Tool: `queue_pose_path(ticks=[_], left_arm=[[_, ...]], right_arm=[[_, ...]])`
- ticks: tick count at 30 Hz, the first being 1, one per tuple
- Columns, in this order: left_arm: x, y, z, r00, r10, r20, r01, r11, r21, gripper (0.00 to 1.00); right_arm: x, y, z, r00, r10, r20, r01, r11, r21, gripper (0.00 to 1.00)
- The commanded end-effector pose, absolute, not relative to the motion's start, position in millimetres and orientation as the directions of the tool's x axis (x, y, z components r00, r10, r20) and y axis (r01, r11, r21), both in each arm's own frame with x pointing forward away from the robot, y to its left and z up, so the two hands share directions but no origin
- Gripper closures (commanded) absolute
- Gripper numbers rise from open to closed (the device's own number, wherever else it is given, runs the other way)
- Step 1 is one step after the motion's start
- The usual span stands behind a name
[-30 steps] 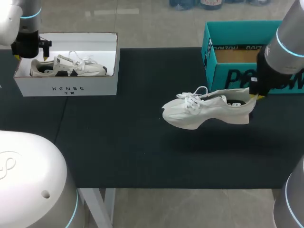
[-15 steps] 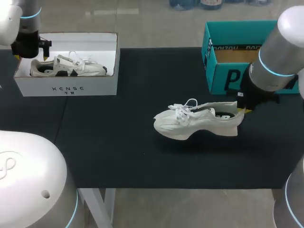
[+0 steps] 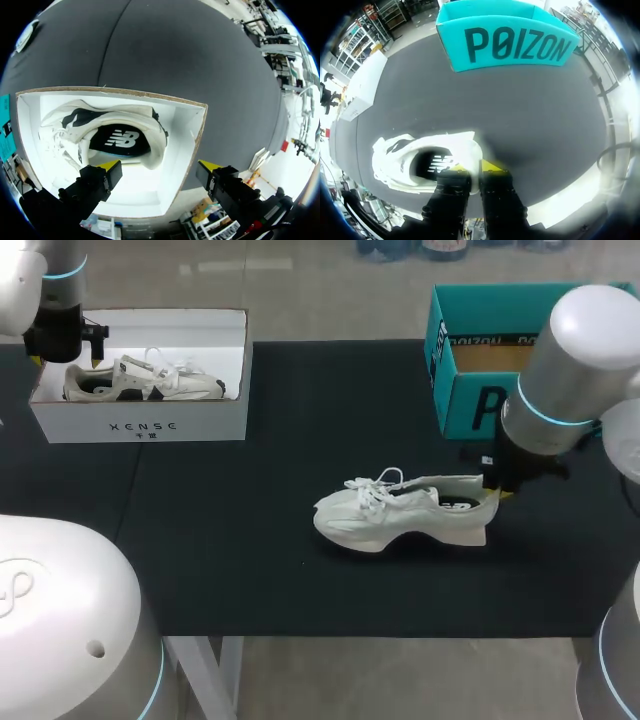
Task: Take the shoe out of the shoebox, open the shoe tongue, remove and reinsert the insole, then place the shoe into the shoebox
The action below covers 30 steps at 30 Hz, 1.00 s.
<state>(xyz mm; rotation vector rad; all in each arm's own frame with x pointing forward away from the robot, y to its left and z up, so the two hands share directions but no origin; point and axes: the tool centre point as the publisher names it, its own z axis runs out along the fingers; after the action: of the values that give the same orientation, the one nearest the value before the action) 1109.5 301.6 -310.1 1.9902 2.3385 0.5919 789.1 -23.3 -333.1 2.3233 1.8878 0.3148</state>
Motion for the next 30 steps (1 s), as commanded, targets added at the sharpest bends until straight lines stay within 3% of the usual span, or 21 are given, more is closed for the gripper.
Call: queue_pose_path(ticks=[1,21,22,23,24,25,26,27,30], left_arm=[[1109,302,-310,-0.190,0.954,0.231,0.949,0.117,0.294,0.00],[1109,302,-310,-0.190,0.954,0.231,0.949,0.117,0.294,0.00],[1109,302,-310,-0.190,0.954,0.231,0.949,0.117,0.294,0.00],[1109,302,-310,-0.190,0.954,0.231,0.949,0.117,0.294,0.00],[1109,302,-310,-0.190,0.954,0.231,0.949,0.117,0.294,0.00],[1109,302,-310,-0.190,0.954,0.231,0.949,0.117,0.294,0.00],[1109,302,-310,-0.190,0.954,0.231,0.949,0.117,0.294,0.00],[1109,302,-310,-0.190,0.954,0.231,0.949,0.117,0.294,0.00],[1109,302,-310,-0.190,0.954,0.231,0.949,0.117,0.294,0.00]], right_arm=[[791,-19,-344,0.201,0.976,0.083,0.949,-0.215,0.232,1.00],[781,-13,-363,0.222,0.973,0.064,0.951,-0.231,0.205,1.00],[781,-12,-363,0.221,0.973,0.064,0.952,-0.229,0.202,0.94],[780,-11,-362,0.219,0.974,0.065,0.953,-0.228,0.202,0.73],[779,-10,-361,0.217,0.974,0.064,0.953,-0.226,0.203,0.60],[779,-10,-359,0.216,0.974,0.063,0.953,-0.225,0.204,0.36],[779,-10,-358,0.216,0.974,0.063,0.953,-0.224,0.204,0.06],[779,-10,-356,0.215,0.975,0.064,0.953,-0.224,0.206,0.00],[778,-12,-352,0.210,0.975,0.076,0.953,-0.221,0.205,0.00]])
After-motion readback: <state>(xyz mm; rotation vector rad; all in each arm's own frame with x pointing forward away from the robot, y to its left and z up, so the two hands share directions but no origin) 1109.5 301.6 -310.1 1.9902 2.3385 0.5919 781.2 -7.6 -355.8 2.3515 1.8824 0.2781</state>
